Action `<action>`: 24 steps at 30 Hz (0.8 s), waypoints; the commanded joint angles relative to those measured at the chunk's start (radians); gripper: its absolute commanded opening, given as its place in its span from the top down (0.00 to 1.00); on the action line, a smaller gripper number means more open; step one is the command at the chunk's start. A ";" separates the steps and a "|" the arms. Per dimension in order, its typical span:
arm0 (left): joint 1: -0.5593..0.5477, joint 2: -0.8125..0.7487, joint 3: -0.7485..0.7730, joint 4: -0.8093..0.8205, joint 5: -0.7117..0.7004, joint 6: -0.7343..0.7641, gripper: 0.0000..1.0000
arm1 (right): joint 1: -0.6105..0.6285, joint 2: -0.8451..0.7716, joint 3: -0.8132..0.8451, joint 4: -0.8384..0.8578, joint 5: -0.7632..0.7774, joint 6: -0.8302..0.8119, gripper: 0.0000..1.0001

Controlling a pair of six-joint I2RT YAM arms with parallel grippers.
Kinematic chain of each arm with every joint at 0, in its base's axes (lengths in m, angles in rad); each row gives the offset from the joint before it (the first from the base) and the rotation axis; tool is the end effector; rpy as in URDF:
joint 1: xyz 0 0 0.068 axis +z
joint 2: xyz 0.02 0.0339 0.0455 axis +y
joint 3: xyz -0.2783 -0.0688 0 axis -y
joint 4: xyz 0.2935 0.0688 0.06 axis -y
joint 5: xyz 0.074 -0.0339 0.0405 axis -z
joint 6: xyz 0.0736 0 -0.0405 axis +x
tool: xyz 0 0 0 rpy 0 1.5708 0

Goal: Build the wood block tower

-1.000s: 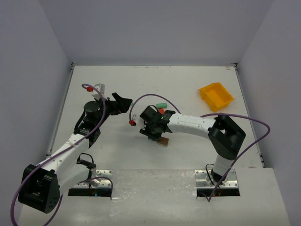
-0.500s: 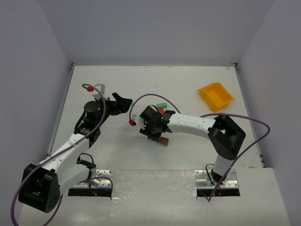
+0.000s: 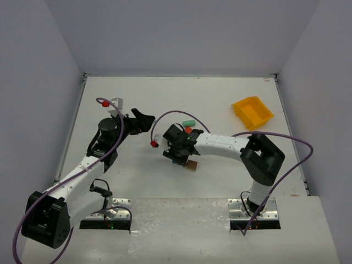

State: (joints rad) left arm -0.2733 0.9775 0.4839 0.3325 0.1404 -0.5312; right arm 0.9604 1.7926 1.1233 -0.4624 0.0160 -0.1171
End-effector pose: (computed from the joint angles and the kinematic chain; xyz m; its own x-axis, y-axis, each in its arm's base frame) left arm 0.2825 -0.0899 0.2345 -0.3359 -0.4268 -0.8397 0.2669 0.8118 -0.5194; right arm 0.2368 0.3364 0.1163 -0.4200 -0.8042 -0.4205 -0.8704 0.4881 -0.0641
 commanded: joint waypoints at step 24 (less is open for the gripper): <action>0.013 0.009 0.012 0.068 0.034 0.002 0.00 | 0.014 -0.047 0.047 0.018 0.026 -0.018 0.77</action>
State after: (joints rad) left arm -0.2733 0.9832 0.4839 0.3399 0.1608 -0.5312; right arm 0.9657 1.7927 1.1248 -0.4651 0.0341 -0.1241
